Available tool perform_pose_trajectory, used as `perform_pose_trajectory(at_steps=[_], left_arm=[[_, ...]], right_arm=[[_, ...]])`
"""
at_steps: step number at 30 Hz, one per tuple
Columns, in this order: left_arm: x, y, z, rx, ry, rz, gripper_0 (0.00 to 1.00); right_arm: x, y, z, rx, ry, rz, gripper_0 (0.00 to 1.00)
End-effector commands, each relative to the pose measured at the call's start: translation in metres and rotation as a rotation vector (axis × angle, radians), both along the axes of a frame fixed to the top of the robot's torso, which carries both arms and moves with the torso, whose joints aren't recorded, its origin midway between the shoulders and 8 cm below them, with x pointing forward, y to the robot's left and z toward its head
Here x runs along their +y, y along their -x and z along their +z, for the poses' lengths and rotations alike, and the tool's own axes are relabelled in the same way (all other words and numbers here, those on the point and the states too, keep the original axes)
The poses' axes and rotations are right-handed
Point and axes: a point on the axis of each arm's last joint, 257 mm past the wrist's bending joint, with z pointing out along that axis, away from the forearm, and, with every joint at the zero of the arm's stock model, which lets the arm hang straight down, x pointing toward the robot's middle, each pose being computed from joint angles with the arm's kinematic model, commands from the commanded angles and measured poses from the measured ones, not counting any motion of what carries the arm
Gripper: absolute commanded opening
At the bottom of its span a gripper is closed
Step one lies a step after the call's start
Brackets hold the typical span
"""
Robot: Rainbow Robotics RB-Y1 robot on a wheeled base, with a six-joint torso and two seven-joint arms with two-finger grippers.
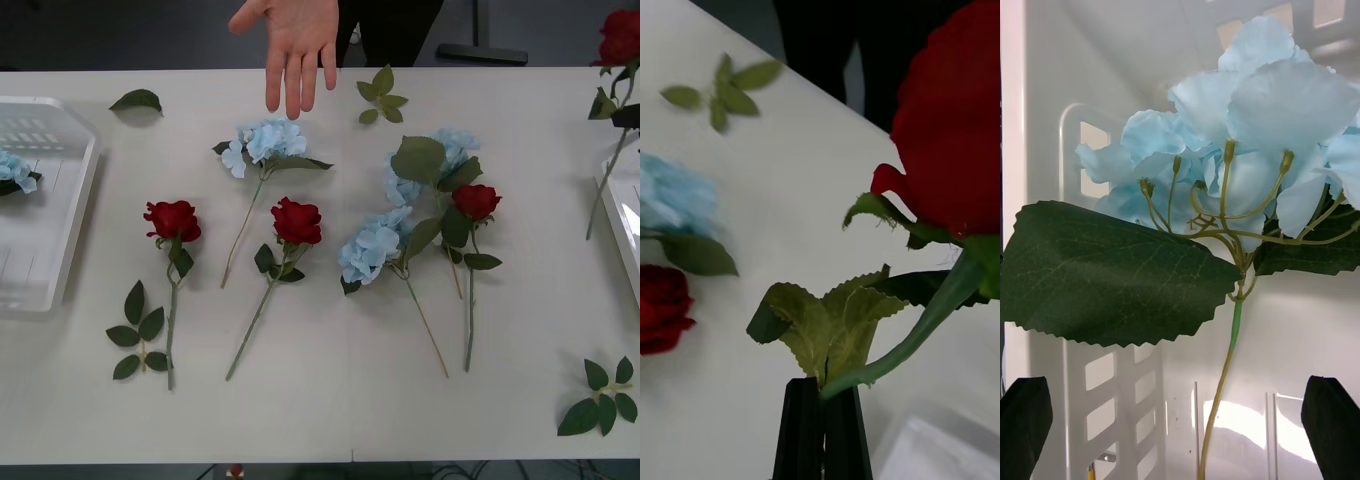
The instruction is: Place the red flowers into the right box and the blue flowers into the left box. If a person shows an open palm, hand one flower to the person first, then continue sorting.
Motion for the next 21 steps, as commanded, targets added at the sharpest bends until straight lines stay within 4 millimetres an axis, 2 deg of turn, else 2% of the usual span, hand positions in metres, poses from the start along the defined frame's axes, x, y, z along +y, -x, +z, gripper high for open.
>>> perform_pose_trajectory(at_steps=[1,7,11,12,14,18,21], left_arm=[[0.005,-0.008,0.023,-0.035,-0.033,-0.014,0.99],[0.005,-0.008,0.022,-0.034,-0.032,-0.013,1.00],[0.006,-0.007,0.022,-0.033,-0.034,-0.014,1.00],[0.006,-0.008,0.023,-0.037,-0.036,-0.015,1.00],[0.006,-0.008,0.022,-0.036,-0.035,-0.014,1.00],[0.006,-0.008,0.022,-0.036,-0.035,-0.014,1.00],[0.006,-0.008,0.023,-0.037,-0.035,-0.013,1.00]], right_arm=[[0.065,0.003,0.046,-0.104,-0.125,0.142,0.00],[0.137,0.018,0.081,-0.194,-0.274,0.282,0.00],[0.176,0.028,0.101,-0.240,-0.402,0.351,0.00],[0.193,0.032,0.109,-0.264,-0.448,0.380,0.00],[0.208,0.035,0.114,-0.285,-0.478,0.402,0.00],[0.251,0.046,0.134,-0.350,-0.545,0.465,0.00],[0.279,0.052,0.154,-0.441,-0.555,0.520,0.00]])
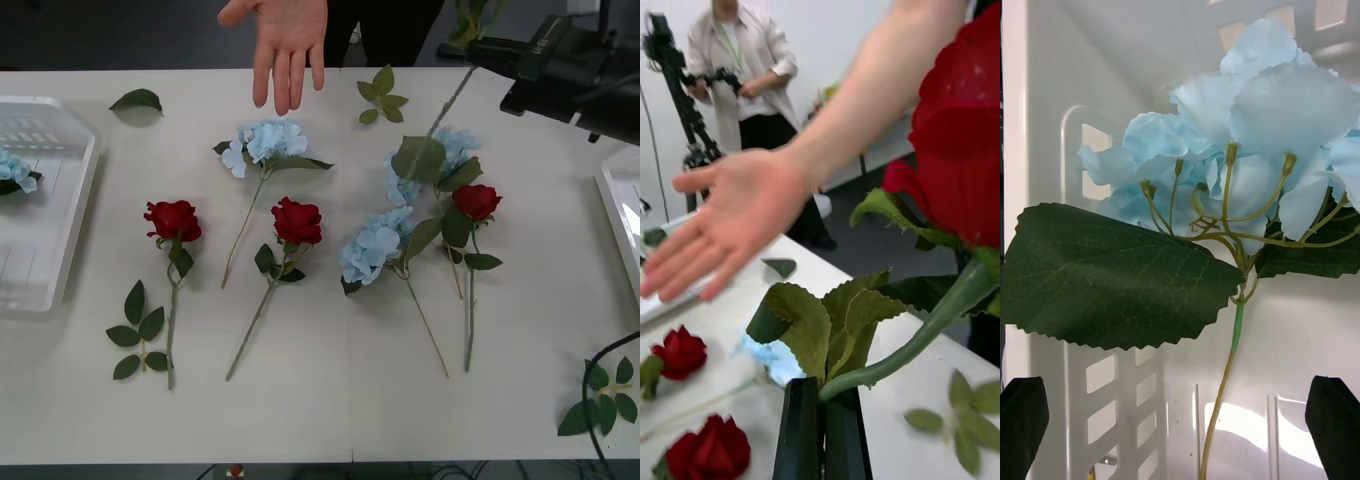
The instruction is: Place the red flowers into the right box and the blue flowers into the left box. If a person shows an open palm, hand one flower to the person first, then continue sorting.
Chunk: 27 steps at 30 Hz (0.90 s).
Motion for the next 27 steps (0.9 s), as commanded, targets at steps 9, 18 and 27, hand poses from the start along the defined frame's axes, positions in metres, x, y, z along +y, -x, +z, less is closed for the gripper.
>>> perform_pose_trajectory(at_steps=[9,18,27], left_arm=[[0.006,-0.007,0.022,-0.034,-0.035,-0.014,1.00],[0.006,-0.007,0.022,-0.035,-0.035,-0.012,1.00],[0.007,-0.007,0.022,-0.035,-0.036,-0.012,1.00]], right_arm=[[0.074,0.007,0.100,-0.284,-0.143,0.031,0.00],[0.081,0.008,0.118,-0.328,-0.154,0.013,0.00],[0.086,0.013,0.121,-0.336,-0.155,0.023,0.00]])
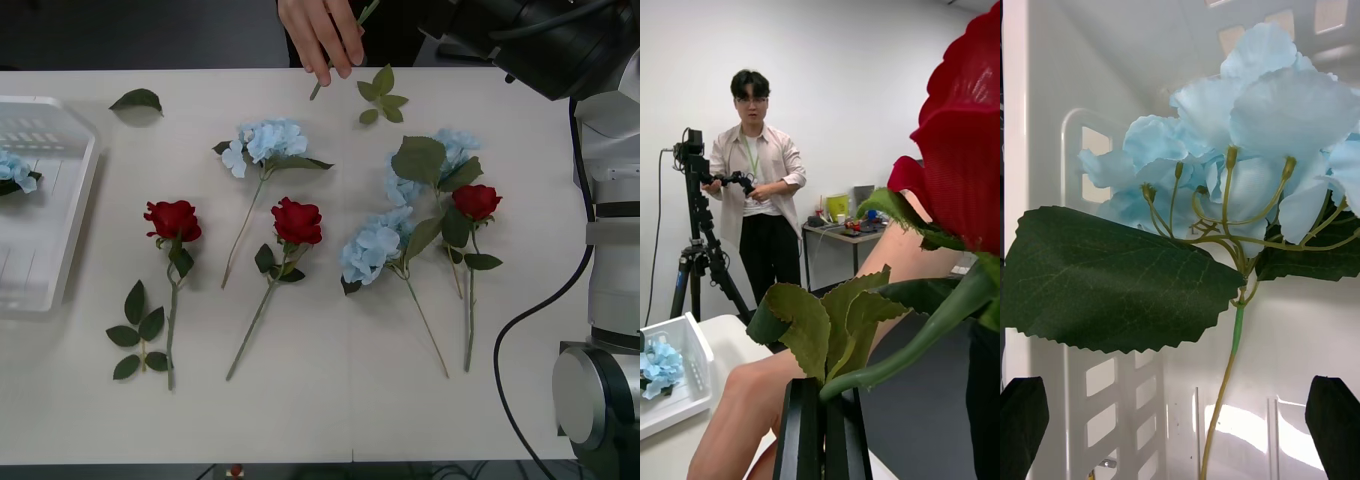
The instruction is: Place the red flowers into the right box and the blue flowers into the left box. If a person shows an open palm, hand one flower to the person first, then continue sorting.
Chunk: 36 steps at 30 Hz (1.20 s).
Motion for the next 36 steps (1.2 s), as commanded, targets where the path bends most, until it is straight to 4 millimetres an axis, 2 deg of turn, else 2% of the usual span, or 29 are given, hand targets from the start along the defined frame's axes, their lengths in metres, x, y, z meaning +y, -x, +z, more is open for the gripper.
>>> perform_pose_trajectory(at_steps=[1,12,33,34,35,36], left_arm=[[0.006,-0.006,0.020,-0.031,-0.035,-0.013,1.00],[0.007,-0.005,0.020,-0.028,-0.038,-0.012,1.00],[0.008,-0.005,0.020,-0.034,-0.039,-0.011,1.00],[0.008,-0.005,0.019,-0.032,-0.040,-0.011,1.00],[0.008,-0.005,0.019,-0.032,-0.041,-0.011,1.00],[0.008,-0.005,0.020,-0.033,-0.041,-0.011,1.00]], right_arm=[[0.007,0.013,0.025,-0.057,0.000,0.016,0.00],[0.018,0.013,0.020,-0.052,0.012,0.022,0.00],[0.023,0.014,0.016,-0.049,0.022,0.031,0.00],[0.022,0.014,0.016,-0.049,0.023,0.030,0.02],[0.023,0.015,0.016,-0.050,0.027,0.034,0.24],[0.024,0.015,0.015,-0.049,0.028,0.035,0.52]])
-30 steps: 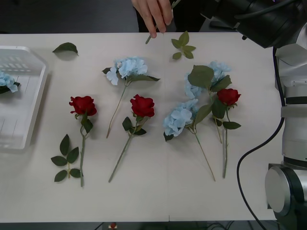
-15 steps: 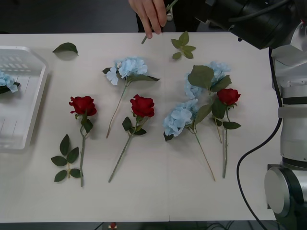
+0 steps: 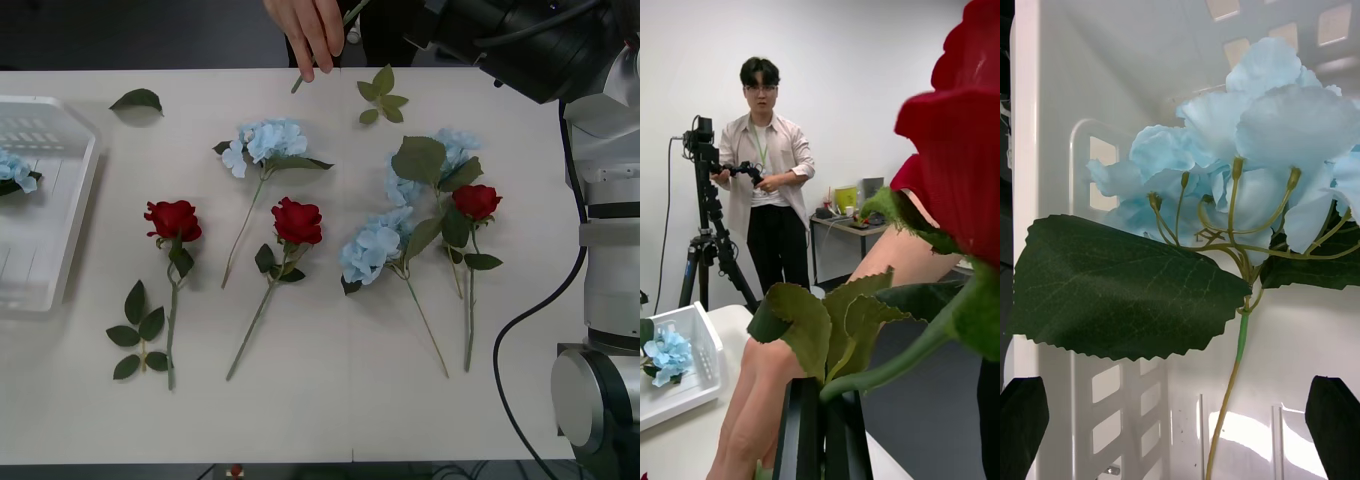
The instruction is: Place the red flowers into the right box and the blue flowers into the left box. If a person shows an open palm, hand one flower to the person first, then continue sorting.
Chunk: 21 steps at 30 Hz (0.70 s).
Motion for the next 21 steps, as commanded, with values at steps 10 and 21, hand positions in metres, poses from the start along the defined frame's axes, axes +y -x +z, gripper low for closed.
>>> perform_pose_trajectory(at_steps=[10,21], left_arm=[[0.007,-0.002,0.016,-0.018,-0.034,-0.010,1.00],[0.010,0.000,0.013,-0.026,-0.044,-0.009,1.00]], right_arm=[[0.012,0.019,0.019,-0.048,0.013,0.048,1.00],[0.005,0.025,0.021,-0.047,0.009,0.073,1.00]])
